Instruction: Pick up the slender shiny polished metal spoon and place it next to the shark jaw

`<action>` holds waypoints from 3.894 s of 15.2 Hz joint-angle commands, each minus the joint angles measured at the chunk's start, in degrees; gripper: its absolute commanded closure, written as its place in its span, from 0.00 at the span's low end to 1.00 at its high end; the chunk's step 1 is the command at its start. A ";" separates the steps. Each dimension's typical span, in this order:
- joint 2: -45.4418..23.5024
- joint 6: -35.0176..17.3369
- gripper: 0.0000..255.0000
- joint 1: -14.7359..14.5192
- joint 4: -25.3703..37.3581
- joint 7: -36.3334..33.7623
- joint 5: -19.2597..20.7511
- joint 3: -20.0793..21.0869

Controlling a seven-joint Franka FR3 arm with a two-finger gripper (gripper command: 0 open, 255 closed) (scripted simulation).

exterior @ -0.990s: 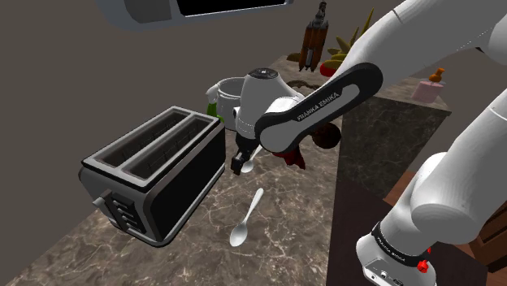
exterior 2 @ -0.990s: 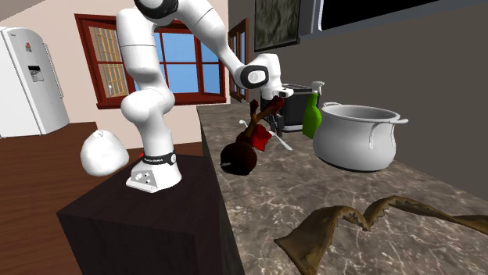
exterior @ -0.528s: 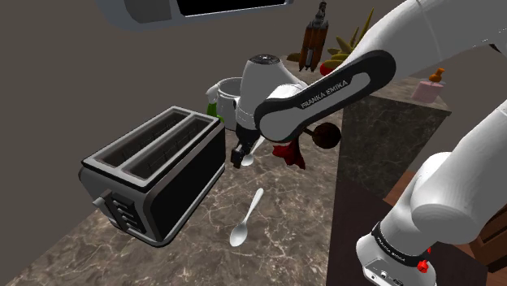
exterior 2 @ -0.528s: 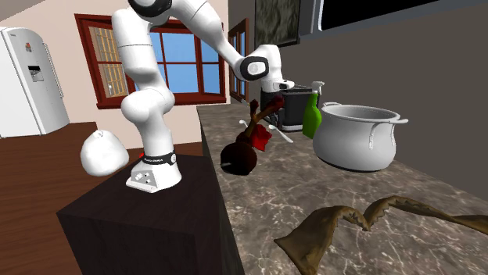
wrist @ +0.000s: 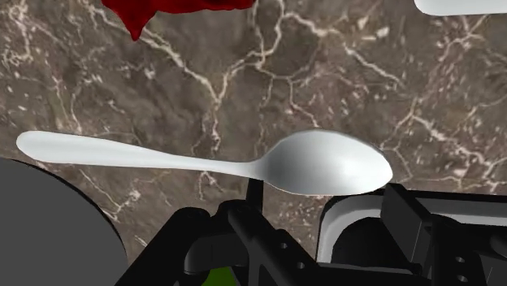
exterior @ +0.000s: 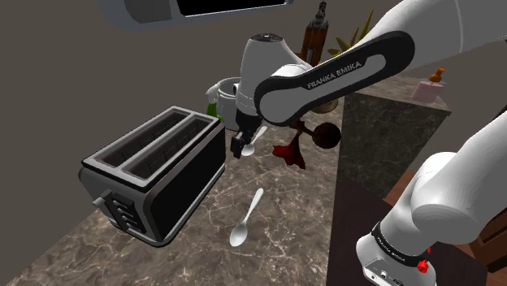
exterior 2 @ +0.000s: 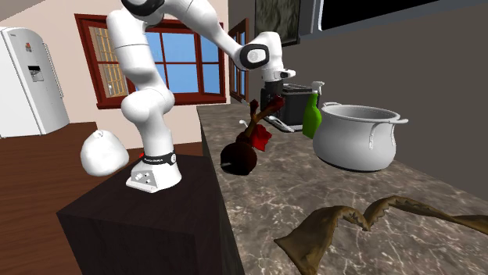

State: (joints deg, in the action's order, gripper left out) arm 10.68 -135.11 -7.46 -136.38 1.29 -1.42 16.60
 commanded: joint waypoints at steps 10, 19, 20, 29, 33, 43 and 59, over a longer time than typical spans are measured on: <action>3.83 8.80 1.00 -0.20 5.04 1.01 -1.08 -0.68; 8.37 10.43 1.00 2.57 2.03 10.48 -1.80 -6.98; 8.82 10.45 1.00 3.08 1.55 12.01 -1.77 -8.03; 10.07 10.82 1.00 7.96 0.27 25.54 -0.60 -17.56; 8.97 11.08 1.00 10.13 1.43 31.51 -0.06 -21.77; 2.01 12.32 1.00 14.76 8.96 46.65 -0.66 -31.97; -9.55 8.03 1.00 18.23 14.60 60.37 -6.07 -38.89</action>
State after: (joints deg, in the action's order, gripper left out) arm 1.45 -126.36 10.76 -121.36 61.42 -7.27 -22.25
